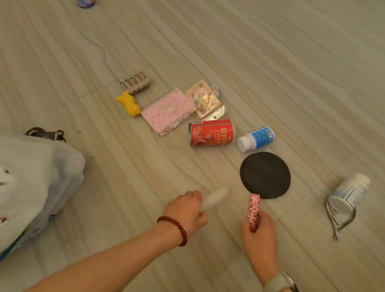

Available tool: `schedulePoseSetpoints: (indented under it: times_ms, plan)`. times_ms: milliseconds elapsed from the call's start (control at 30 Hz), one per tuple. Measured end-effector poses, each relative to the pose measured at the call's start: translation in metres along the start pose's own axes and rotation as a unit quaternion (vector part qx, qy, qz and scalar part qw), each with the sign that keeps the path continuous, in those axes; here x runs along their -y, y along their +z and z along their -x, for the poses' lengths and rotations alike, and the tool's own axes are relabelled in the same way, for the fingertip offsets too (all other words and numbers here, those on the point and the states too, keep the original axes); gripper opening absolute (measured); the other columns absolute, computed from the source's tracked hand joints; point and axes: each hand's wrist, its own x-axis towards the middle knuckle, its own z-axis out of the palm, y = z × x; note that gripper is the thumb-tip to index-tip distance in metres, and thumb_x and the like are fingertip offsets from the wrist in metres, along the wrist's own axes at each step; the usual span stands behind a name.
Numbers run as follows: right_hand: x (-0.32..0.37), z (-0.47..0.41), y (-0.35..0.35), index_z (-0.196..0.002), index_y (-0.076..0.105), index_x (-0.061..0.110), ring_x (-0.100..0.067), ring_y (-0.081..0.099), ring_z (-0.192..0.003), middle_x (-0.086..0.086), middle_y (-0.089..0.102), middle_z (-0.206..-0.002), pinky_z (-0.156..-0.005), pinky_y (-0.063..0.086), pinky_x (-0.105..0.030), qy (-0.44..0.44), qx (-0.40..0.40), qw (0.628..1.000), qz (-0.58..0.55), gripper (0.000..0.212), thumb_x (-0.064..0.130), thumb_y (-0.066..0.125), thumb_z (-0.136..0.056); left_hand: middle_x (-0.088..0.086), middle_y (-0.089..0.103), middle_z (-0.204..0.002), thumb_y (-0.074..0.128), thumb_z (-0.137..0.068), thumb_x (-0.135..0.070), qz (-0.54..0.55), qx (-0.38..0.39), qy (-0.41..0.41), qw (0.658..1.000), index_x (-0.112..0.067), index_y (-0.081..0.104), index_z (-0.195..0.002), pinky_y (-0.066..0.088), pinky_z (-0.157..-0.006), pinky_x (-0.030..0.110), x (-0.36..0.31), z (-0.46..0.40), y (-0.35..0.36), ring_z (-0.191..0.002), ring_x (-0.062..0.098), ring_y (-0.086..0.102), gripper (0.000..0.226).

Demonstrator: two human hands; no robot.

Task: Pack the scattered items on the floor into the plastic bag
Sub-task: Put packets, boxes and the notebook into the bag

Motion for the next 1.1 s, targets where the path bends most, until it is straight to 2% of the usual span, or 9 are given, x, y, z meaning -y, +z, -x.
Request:
schedulePoseSetpoints:
  times_ms: [167, 333, 467, 567, 633, 767, 900, 1033, 1100]
  plan:
    - [0.103, 0.025, 0.010, -0.100, 0.050, 0.017, -0.024, 0.054, -0.078, -0.007, 0.057, -0.088, -0.073, 0.046, -0.041, -0.137, 0.014, 0.985, -0.107, 0.015, 0.010, 0.054, -0.087, 0.015, 0.064, -0.102, 0.045, -0.088, -0.026, -0.017, -0.132, 0.050, 0.990, -0.009, 0.046, -0.112, 0.047, -0.072, 0.041, 0.031, 0.031, -0.112, -0.092, 0.036, 0.060, 0.030]
    - [0.215, 0.061, 0.032, -0.111, 0.045, 0.024, -0.026, 0.059, -0.071, 0.003, 0.057, -0.073, -0.069, 0.047, -0.039, -0.294, 0.082, 0.940, -0.154, 0.028, 0.011, 0.054, -0.088, 0.012, 0.066, -0.094, 0.047, -0.085, -0.035, -0.029, -0.263, 0.062, 0.962, -0.015, 0.050, -0.115, 0.046, -0.070, 0.036, 0.084, 0.098, -0.201, -0.087, 0.031, 0.061, 0.036]
    - [0.282, 0.103, 0.044, -0.120, 0.046, 0.018, -0.018, 0.057, -0.078, 0.003, 0.056, -0.087, -0.073, 0.047, -0.028, -0.436, 0.120, 0.880, -0.145, 0.032, 0.017, 0.053, -0.089, -0.002, 0.061, -0.093, 0.056, -0.083, -0.031, 0.045, -0.406, -0.010, 0.913, -0.016, 0.056, -0.112, 0.035, -0.064, 0.024, 0.145, 0.171, -0.227, -0.082, 0.015, 0.053, 0.033]
    - [0.320, 0.142, 0.053, -0.125, 0.042, 0.018, 0.000, 0.049, -0.080, 0.009, 0.050, -0.094, -0.076, 0.040, -0.009, -0.563, 0.151, 0.803, -0.122, 0.040, 0.026, 0.048, -0.087, -0.004, 0.056, -0.090, 0.061, -0.083, -0.019, 0.074, -0.470, -0.117, 0.872, -0.011, 0.056, -0.112, 0.031, -0.055, 0.014, 0.197, 0.222, -0.219, -0.070, 0.012, 0.048, 0.030]
    - [0.338, 0.169, 0.063, -0.125, 0.044, 0.015, 0.001, 0.044, -0.079, 0.005, 0.051, -0.093, -0.073, 0.038, -0.008, -0.647, 0.165, 0.741, -0.074, 0.041, 0.025, 0.047, -0.086, 0.000, 0.059, -0.084, 0.063, -0.081, -0.015, 0.108, -0.466, -0.194, 0.857, -0.010, 0.060, -0.106, 0.032, -0.055, 0.012, 0.231, 0.249, -0.198, -0.065, 0.013, 0.049, 0.026]
    - [0.351, 0.202, 0.104, -0.119, 0.051, 0.008, -0.023, 0.056, -0.085, -0.009, 0.061, -0.095, -0.061, 0.044, -0.032, -0.752, 0.145, 0.621, 0.167, 0.034, 0.021, 0.044, -0.088, 0.001, 0.049, -0.070, 0.055, -0.079, -0.023, 0.104, -0.352, -0.302, 0.880, -0.014, 0.064, -0.086, 0.026, -0.047, 0.017, 0.272, 0.274, -0.151, -0.058, 0.016, 0.045, 0.014]
    - [0.344, 0.206, 0.149, -0.106, 0.052, 0.005, -0.030, 0.053, -0.093, -0.015, 0.057, -0.106, -0.063, 0.036, -0.035, -0.662, 0.231, 0.578, 0.418, 0.020, 0.010, 0.041, -0.091, 0.002, 0.056, -0.089, 0.046, -0.090, -0.030, 0.001, -0.277, -0.317, 0.907, -0.017, 0.059, -0.105, 0.035, -0.057, 0.019, 0.274, 0.267, -0.140, -0.071, 0.011, 0.046, 0.023]
    - [0.331, 0.197, 0.178, -0.105, 0.054, 0.006, -0.028, 0.054, -0.092, -0.013, 0.058, -0.105, -0.068, 0.038, -0.033, -0.656, 0.258, 0.548, 0.450, 0.019, 0.011, 0.043, -0.091, 0.000, 0.068, -0.066, 0.071, -0.070, -0.027, -0.127, -0.339, -0.203, 0.910, -0.015, 0.068, -0.078, 0.048, -0.054, 0.028, 0.278, 0.258, -0.140, -0.069, 0.019, 0.061, 0.014]
    - [0.321, 0.194, 0.178, -0.110, 0.056, 0.010, -0.025, 0.057, -0.092, -0.009, 0.060, -0.106, -0.071, 0.043, -0.032, -0.650, 0.306, 0.530, 0.451, 0.022, 0.019, 0.044, -0.094, -0.002, 0.068, -0.062, 0.071, -0.068, -0.031, -0.163, -0.316, -0.187, 0.916, -0.018, 0.068, -0.074, 0.049, -0.059, 0.030, 0.284, 0.253, -0.137, -0.066, 0.019, 0.064, 0.014]
